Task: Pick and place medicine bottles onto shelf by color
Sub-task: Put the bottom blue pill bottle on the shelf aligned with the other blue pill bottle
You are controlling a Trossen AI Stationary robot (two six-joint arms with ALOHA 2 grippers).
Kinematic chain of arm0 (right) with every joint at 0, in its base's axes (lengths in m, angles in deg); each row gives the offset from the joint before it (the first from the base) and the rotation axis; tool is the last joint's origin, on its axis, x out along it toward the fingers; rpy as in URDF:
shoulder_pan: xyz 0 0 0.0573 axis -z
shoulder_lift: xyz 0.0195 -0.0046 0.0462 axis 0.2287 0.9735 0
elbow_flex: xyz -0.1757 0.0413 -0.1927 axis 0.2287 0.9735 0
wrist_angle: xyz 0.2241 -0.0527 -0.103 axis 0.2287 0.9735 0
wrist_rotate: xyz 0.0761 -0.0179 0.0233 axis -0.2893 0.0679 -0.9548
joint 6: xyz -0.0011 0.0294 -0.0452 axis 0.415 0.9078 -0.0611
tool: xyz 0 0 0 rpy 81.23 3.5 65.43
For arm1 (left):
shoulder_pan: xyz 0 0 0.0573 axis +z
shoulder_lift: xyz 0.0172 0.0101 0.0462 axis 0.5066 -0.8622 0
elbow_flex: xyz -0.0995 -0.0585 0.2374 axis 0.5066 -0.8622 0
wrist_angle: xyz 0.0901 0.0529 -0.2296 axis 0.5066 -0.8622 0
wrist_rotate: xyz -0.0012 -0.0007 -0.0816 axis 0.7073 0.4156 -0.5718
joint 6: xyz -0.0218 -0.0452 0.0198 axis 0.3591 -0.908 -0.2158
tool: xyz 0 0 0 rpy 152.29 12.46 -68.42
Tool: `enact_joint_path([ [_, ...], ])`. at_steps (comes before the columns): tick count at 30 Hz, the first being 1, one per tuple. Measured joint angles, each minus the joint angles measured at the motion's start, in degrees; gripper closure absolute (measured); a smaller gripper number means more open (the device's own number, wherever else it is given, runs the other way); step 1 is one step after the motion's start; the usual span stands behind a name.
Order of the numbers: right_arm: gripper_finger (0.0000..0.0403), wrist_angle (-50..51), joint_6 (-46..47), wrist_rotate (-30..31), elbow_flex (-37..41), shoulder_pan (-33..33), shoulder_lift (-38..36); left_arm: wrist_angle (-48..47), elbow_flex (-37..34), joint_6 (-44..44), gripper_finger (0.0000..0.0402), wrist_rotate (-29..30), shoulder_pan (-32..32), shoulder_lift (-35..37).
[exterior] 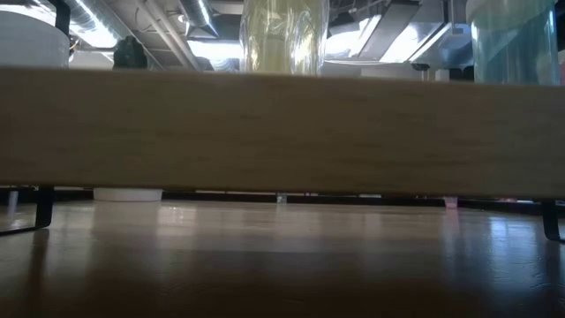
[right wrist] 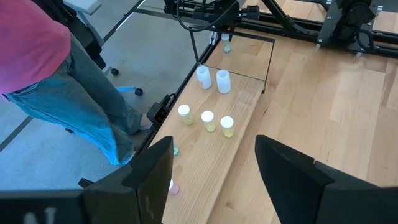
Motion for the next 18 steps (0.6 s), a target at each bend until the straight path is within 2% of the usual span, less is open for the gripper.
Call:
enact_joint_path([
  [13, 0.0173, 0.01, 0.00, 0.00, 0.00, 0.01, 0.00, -0.45, 0.00, -0.07, 0.0305, 0.00, 0.02, 0.03],
  [18, 0.0173, 0.01, 0.00, 0.00, 0.00, 0.00, 0.00, -1.69, 0.00, -2.01, 0.0305, -0.01, 0.02, 2.18],
])
